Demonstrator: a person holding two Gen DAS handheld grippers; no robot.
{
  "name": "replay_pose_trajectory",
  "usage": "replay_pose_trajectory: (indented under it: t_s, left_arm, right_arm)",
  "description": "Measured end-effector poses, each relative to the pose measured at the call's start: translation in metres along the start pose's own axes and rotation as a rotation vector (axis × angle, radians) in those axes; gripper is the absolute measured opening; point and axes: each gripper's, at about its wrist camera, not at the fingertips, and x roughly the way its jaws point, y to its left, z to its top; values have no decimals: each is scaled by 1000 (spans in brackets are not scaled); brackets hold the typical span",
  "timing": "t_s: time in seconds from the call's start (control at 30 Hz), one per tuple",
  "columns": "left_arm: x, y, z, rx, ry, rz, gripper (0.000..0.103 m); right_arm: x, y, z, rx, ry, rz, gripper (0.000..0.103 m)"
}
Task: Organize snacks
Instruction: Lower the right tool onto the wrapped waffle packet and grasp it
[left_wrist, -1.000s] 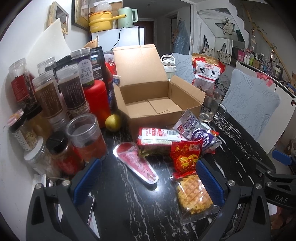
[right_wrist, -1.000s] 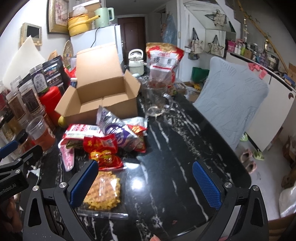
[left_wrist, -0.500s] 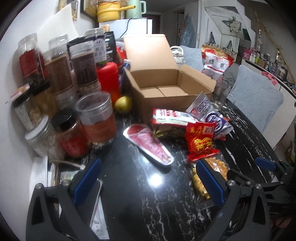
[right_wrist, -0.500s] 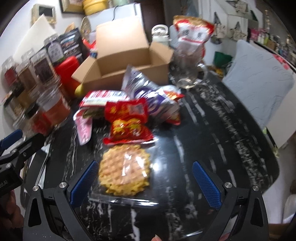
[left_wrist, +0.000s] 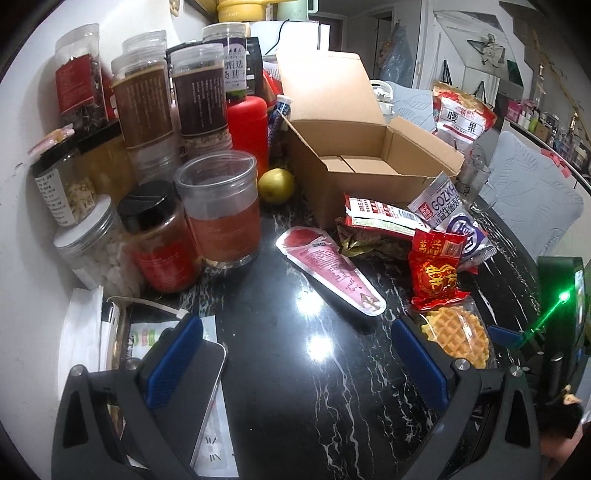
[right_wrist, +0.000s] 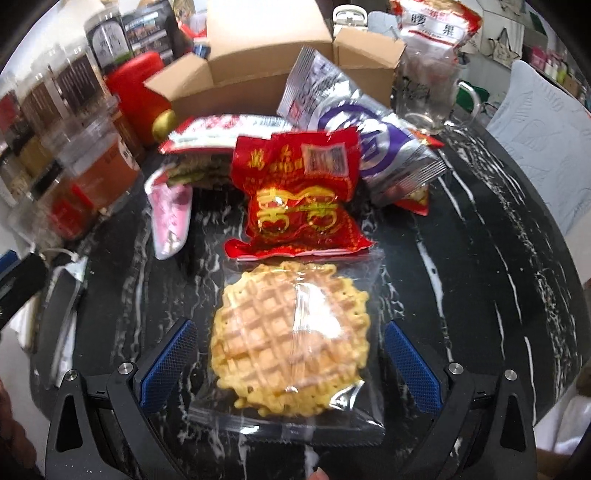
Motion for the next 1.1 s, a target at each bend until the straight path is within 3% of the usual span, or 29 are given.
replay_pose_trajectory:
  t_s: [0.13,0.4,0.53,0.87,1.1]
  left_arm:
    - [7,-2,2,4,16,-5,103]
    - [20,-10,5,16,48,-18,103]
    - [27,-17,7,22,65,-32,103]
    - [45,-35,17,40,89,-40,103]
    - [61,-49,31,32,102,-79,103]
  right_arm:
    - [12,3,-2,5,44,-35,103]
    - [14,10,-3,-40,21,-61,103]
    - [14,9,-9,-57,2,-77,87]
    - [1,-25,-9,-12,6,35,82]
    - [-23,-56,-8,32,-38,28,82]
